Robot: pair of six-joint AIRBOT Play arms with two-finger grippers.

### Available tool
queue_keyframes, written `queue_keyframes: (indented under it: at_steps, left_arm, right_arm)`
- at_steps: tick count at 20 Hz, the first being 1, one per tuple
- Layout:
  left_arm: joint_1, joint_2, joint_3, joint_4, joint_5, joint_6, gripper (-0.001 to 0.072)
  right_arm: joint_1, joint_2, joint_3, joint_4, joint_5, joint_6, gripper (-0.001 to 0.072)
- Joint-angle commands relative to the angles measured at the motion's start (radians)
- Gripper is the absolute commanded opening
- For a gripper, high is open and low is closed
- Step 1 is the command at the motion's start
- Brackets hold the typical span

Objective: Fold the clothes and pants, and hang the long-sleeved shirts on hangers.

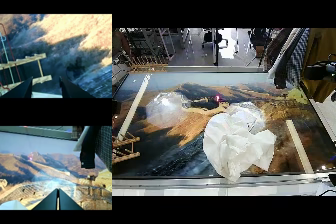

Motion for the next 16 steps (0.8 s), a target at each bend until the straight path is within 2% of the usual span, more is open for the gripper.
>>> queue_keyframes:
  at_steps: [1, 15, 16]
  left_arm:
    - [0.001, 0.0, 0.0, 0.0, 0.0, 0.0, 0.0365]
    - [0.001, -0.001, 0.0, -0.002, 0.001, -0.001, 0.0365]
    - [0.001, -0.001, 0.0, -0.003, 0.001, -0.022, 0.0365]
  right_arm:
    - [0.001, 0.0, 0.0, 0.0, 0.0, 0.0, 0.0015]
    - [0.001, 0.0, 0.0, 0.002, -0.003, 0.002, 0.0015]
    - [0.001, -0.001, 0.0, 0.014, -0.022, 0.017, 0.0016]
